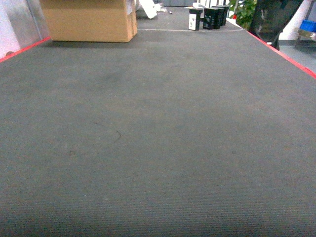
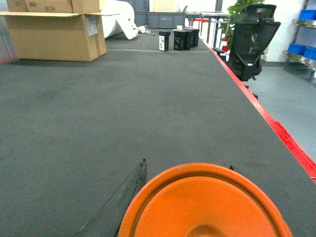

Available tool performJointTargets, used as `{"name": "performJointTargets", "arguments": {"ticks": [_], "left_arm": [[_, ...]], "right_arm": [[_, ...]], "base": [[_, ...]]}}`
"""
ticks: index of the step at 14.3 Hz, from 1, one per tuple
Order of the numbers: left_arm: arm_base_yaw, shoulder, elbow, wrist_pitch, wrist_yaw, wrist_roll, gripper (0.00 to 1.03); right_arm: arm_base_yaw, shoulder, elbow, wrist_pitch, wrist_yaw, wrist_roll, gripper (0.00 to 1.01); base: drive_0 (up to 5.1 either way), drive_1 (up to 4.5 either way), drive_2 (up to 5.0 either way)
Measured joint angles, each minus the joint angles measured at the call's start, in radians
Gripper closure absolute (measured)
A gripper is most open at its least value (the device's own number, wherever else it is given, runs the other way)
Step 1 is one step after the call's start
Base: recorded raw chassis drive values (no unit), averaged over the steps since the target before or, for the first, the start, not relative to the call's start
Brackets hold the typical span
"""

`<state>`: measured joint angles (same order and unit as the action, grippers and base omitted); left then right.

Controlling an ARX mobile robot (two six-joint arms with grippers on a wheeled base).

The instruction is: Sort blue parts and orange caps into right shelf containers

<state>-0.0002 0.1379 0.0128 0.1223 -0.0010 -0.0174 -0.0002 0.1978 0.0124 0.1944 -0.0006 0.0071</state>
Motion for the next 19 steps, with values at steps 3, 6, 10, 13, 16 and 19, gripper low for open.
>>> {"name": "performJointTargets", "arguments": {"ticks": [3, 6, 10, 13, 16, 19], "left_arm": [[0.0, -0.128, -0.002, -0.128, 0.001, 0.0, 0.61], [0.0, -0.127, -0.002, -0.129, 0.001, 0.0, 0.61], [0.0, -0.127, -0.002, -0.129, 0.0, 0.0, 0.61], [0.0, -0.127, -0.002, -0.129, 0.001, 0.0, 0.61], [0.001, -0.127, -0.002, -0.129, 0.0, 0.0, 0.61], [0.001, -0.127, -0.002, -0.129, 0.0, 0.0, 0.61]], "right_arm": [[0.0, -0.192, 0.003, -0.187, 0.002, -0.001, 0.59], [0.0, -0.193, 0.001, -0.198, 0.0, -0.001, 0.59], [0.0, -0.193, 0.001, -0.201, 0.0, -0.001, 0.59], [0.0, -0.193, 0.001, -0.201, 0.0, -0.001, 0.59], [0.0, -0.193, 0.001, -0.201, 0.0, 0.0, 0.59], [0.0, -0.193, 0.001, -0.201, 0.0, -0.001, 0.59]], "base": [[0.0, 0.0, 0.0], [0.0, 0.0, 0.0], [0.0, 0.0, 0.0], [0.0, 0.0, 0.0], [-1.6, -1.62, -1.6], [-1.8, -1.79, -1.8]]}}
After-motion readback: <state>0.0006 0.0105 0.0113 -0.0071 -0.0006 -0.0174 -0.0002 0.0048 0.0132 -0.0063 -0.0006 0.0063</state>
